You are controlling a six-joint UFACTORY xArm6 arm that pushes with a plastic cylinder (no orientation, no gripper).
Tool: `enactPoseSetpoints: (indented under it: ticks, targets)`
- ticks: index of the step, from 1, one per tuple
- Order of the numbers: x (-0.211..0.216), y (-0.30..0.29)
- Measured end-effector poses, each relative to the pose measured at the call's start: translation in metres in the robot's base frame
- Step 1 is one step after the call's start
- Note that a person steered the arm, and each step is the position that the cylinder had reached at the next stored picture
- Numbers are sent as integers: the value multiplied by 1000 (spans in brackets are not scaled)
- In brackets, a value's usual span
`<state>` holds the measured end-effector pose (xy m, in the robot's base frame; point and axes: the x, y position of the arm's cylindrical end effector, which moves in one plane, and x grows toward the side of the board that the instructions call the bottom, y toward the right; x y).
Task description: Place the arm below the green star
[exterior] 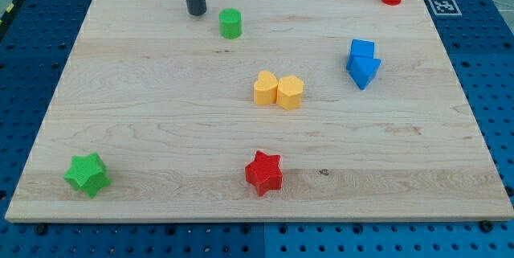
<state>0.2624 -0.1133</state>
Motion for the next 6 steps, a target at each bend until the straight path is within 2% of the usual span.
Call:
enactPoseSetpoints:
  ticks: [5,6]
  targets:
    - [17,-54]
    - [21,-79]
